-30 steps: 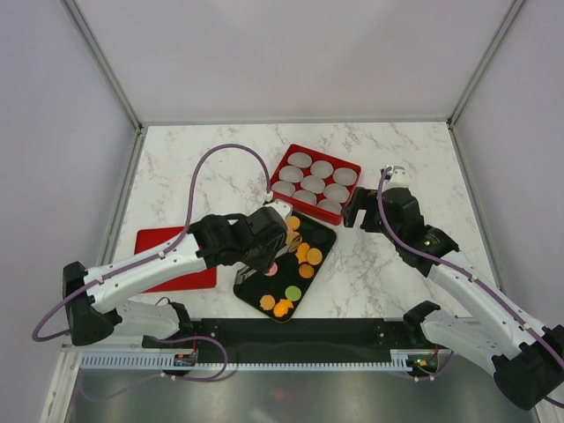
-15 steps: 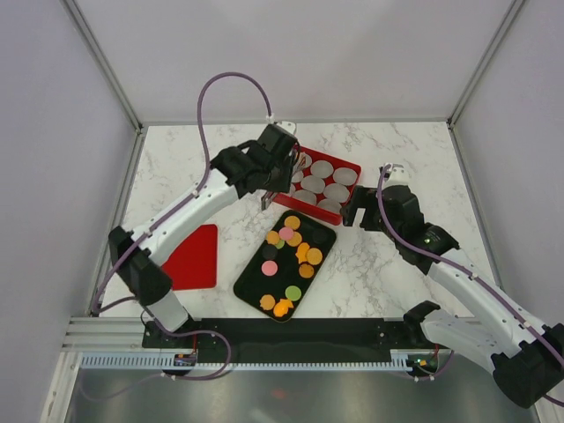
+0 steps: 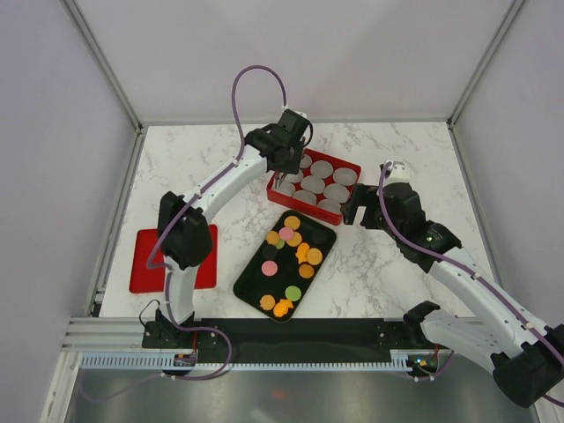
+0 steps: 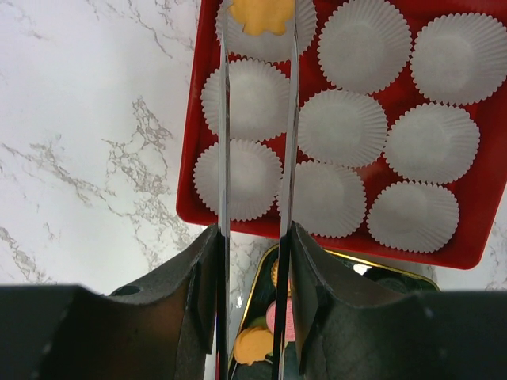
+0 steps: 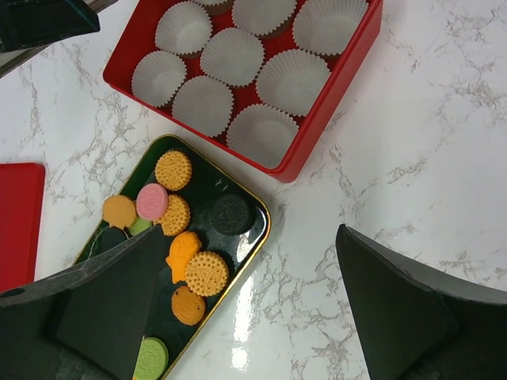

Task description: Pack the cookies

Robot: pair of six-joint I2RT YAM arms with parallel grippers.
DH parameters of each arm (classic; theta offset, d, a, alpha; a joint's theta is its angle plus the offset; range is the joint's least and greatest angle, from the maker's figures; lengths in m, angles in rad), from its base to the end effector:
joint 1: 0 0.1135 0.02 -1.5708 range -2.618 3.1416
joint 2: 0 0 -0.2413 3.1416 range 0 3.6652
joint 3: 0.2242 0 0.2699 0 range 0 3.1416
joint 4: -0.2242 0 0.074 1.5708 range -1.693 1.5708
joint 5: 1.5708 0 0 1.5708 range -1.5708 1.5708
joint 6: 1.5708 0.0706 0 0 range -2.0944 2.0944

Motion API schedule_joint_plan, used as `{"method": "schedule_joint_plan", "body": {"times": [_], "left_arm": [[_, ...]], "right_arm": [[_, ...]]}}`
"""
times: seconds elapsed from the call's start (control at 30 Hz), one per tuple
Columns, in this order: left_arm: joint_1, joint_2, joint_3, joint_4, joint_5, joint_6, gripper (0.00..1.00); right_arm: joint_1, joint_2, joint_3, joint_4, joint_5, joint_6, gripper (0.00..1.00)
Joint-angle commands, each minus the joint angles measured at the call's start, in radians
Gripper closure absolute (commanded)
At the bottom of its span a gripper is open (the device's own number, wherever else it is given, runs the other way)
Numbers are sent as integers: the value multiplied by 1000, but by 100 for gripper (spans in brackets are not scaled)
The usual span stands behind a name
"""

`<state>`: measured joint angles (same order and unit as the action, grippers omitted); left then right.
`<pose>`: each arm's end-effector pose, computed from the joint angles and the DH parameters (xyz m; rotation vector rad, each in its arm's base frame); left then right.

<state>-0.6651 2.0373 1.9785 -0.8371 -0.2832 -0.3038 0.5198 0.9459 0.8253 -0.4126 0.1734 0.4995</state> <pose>0.3925 -0.2828 0.2628 0.3154 2.3997 -0.0901 0.2412 0.1240 0.2642 0.0838 2.1230 0.4301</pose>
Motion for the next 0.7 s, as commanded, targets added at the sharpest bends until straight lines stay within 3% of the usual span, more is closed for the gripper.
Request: {"method": "schedule_joint_plan", "body": {"times": [0.0, 0.33, 0.67], "left_arm": [[1, 26, 68, 55, 12, 57, 62], [1, 83, 46, 56, -2, 46, 61], [1, 92, 49, 66, 4, 61, 53]], "right_arm": [[-1, -13, 34, -8, 6, -7, 2], [0, -32, 18, -15, 11, -3, 2], [-1, -25, 18, -15, 0, 5, 2]]}}
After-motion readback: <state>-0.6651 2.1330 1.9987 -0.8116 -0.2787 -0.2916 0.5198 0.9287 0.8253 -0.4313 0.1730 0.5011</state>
